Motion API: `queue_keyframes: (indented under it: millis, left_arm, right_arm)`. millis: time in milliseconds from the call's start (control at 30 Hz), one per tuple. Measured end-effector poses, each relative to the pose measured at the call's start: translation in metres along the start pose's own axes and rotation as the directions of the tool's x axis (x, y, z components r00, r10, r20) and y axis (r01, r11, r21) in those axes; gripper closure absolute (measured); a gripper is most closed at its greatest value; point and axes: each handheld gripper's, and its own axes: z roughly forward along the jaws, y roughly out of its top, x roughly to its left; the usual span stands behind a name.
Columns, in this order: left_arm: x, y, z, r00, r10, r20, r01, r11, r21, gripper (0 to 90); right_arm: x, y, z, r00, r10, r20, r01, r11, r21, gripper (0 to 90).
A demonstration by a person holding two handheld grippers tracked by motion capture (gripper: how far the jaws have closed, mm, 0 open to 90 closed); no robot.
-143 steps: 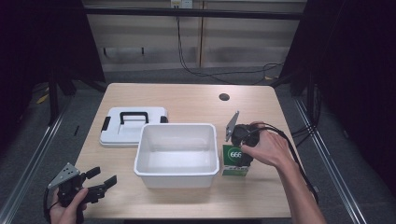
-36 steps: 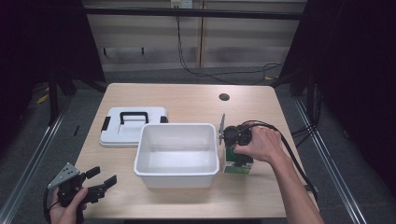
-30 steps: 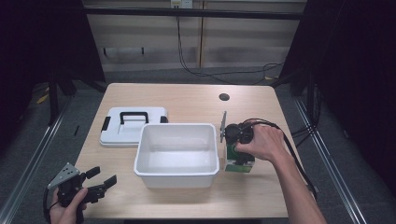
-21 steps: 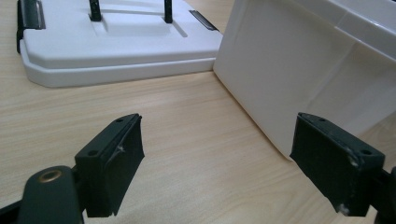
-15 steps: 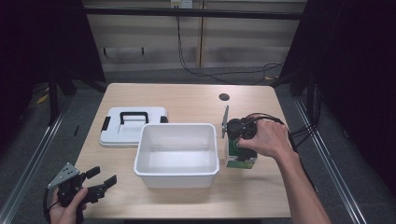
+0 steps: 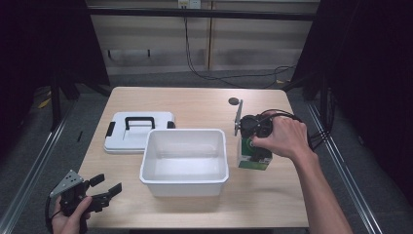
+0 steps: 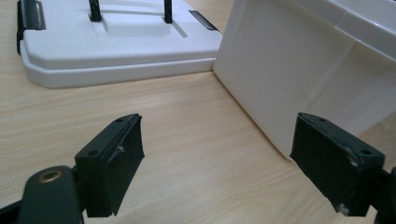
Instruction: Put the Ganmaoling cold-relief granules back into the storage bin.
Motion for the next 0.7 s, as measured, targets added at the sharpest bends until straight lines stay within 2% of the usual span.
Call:
queue_keyframes:
  millis: [67, 133, 233, 467, 600, 700]
  left_arm:
    - [0.0, 0.0, 0.0, 1.0, -0.001, -0.002, 0.001, 1.0, 0.001, 16.5]
    - [0.0, 0.0, 0.0, 1.0, -0.001, -0.002, 0.001, 1.0, 0.001, 16.5]
    - [0.0, 0.0, 0.0, 1.0, -0.001, -0.002, 0.001, 1.0, 0.001, 16.5]
    - [0.0, 0.0, 0.0, 0.9999, -0.004, -0.013, 0.004, 1.0, 0.004, 16.9]
    - [0.0, 0.0, 0.001, 1.0, 0.001, -0.01, -0.001, 1.0, 0.003, 16.9]
    - [-0.001, 0.0, 0.001, 1.0, -0.002, -0.006, 0.002, 1.0, 0.0, 16.7]
  right_arm:
    - [0.0, 0.0, -0.003, 0.9999, 0.01, -0.004, -0.01, 1.0, 0.001, 16.3]
    - [-0.001, 0.0, -0.004, 1.0, -0.001, -0.001, 0.001, 1.0, -0.004, 16.3]
    - [0.001, 0.002, -0.008, 0.9998, 0.012, 0.015, -0.012, 1.0, -0.005, 16.3]
    - [0.003, 0.004, -0.023, 0.9997, 0.011, 0.022, -0.011, 1.0, -0.005, 16.3]
    - [0.006, 0.007, -0.029, 0.9998, 0.019, 0.009, -0.019, 1.0, 0.004, 16.3]
    - [0.005, 0.007, -0.035, 0.9997, 0.022, 0.015, -0.022, 1.0, -0.007, 16.3]
